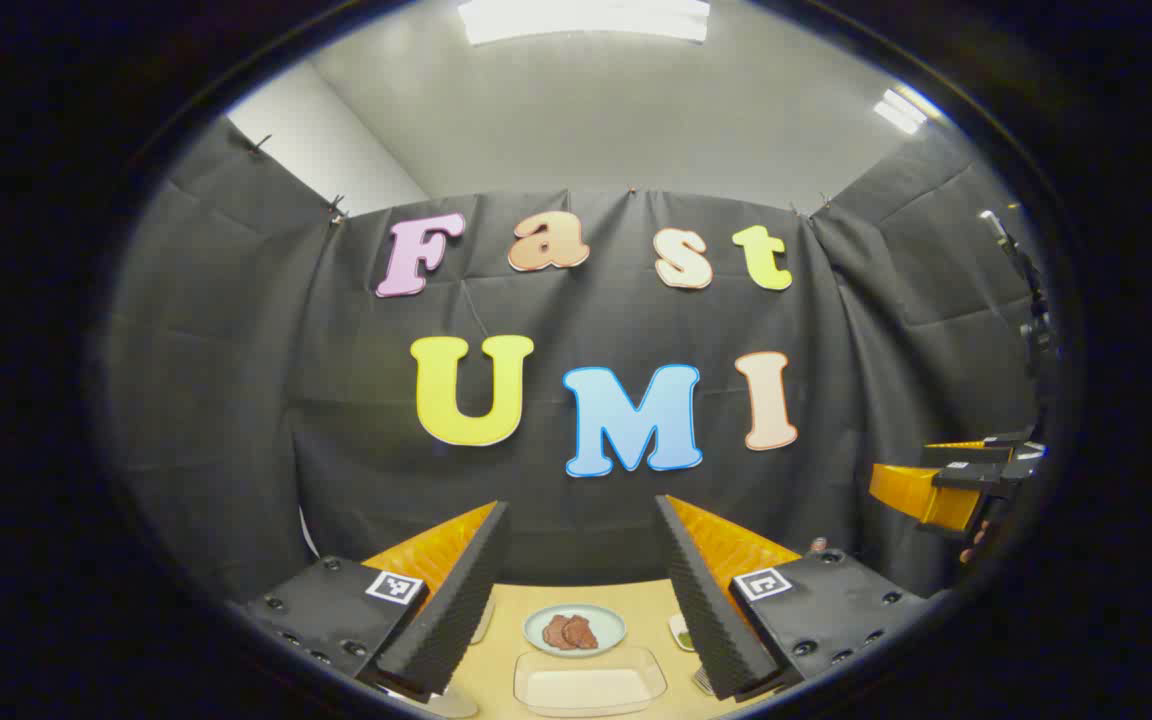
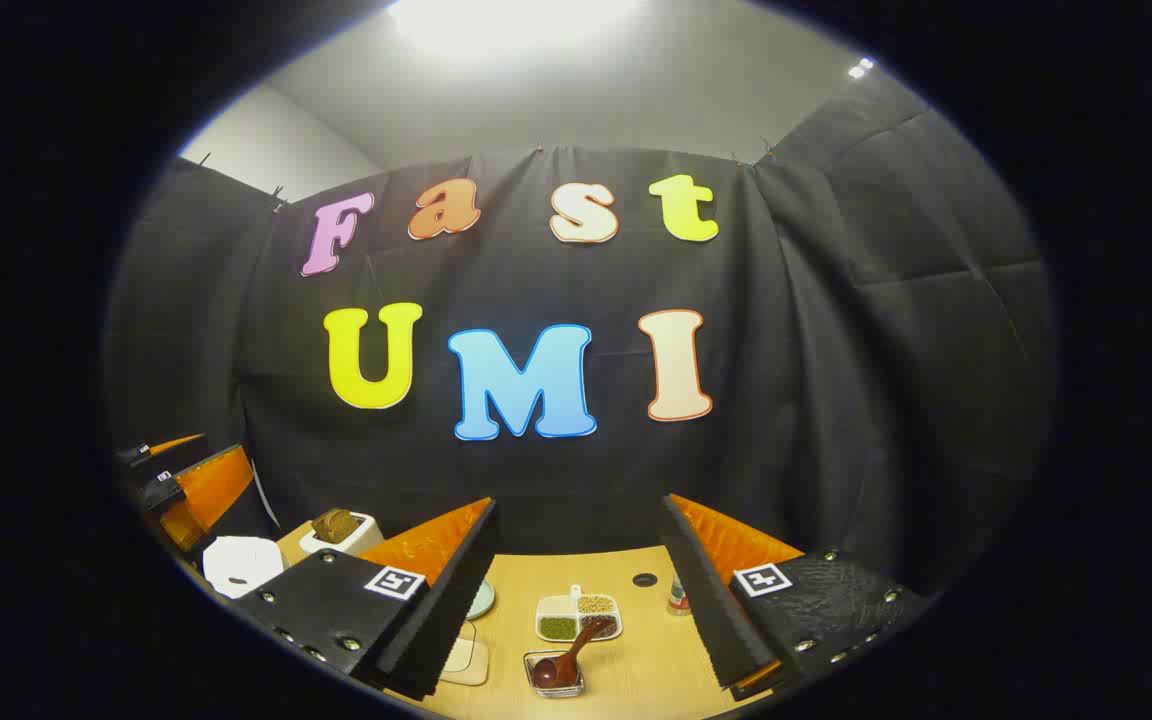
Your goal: Close the left gripper, press the button to open the rice cooker; take a wooden spoon from the chopstick holder with the right hand, scoop a spoonful of rice and pour it into the rice cooker, then put the wooden spoon back into the chopstick holder.
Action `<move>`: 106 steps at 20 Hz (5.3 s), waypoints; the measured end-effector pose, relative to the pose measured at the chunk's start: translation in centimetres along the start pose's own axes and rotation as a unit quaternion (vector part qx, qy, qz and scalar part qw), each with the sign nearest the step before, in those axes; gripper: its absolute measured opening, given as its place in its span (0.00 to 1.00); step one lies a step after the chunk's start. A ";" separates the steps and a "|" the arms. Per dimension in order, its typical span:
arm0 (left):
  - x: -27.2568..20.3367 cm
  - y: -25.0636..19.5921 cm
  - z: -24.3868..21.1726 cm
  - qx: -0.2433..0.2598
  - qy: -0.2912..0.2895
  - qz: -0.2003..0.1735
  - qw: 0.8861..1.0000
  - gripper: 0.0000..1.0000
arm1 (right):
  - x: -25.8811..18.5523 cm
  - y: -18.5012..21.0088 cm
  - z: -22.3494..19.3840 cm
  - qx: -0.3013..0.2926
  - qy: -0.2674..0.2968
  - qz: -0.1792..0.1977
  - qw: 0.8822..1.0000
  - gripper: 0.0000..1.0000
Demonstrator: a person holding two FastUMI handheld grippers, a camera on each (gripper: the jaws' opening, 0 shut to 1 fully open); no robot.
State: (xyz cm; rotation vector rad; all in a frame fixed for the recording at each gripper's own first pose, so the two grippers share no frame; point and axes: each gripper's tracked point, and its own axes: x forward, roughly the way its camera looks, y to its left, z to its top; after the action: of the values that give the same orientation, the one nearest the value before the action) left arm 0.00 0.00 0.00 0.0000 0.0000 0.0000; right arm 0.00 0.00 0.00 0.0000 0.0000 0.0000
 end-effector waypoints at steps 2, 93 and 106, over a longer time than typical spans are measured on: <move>0.2 0.1 0.2 0.011 0.001 0.009 1.000 0.97 | 0.5 0.0 0.4 0.009 -0.003 0.011 1.000 0.97; 0.9 19.9 -8.4 -0.050 0.072 0.037 0.995 0.96 | 5.0 1.3 -14.1 0.054 0.080 -0.024 0.995 0.97; 1.9 13.4 -8.3 -0.026 0.083 0.044 0.995 0.96 | 11.4 -1.3 -30.0 0.072 0.222 0.021 0.972 0.96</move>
State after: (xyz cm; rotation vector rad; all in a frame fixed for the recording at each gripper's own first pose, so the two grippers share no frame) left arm 1.88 13.40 -8.33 -0.0514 0.1672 0.0888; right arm 11.43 -1.30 -30.01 0.1455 0.4475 0.0425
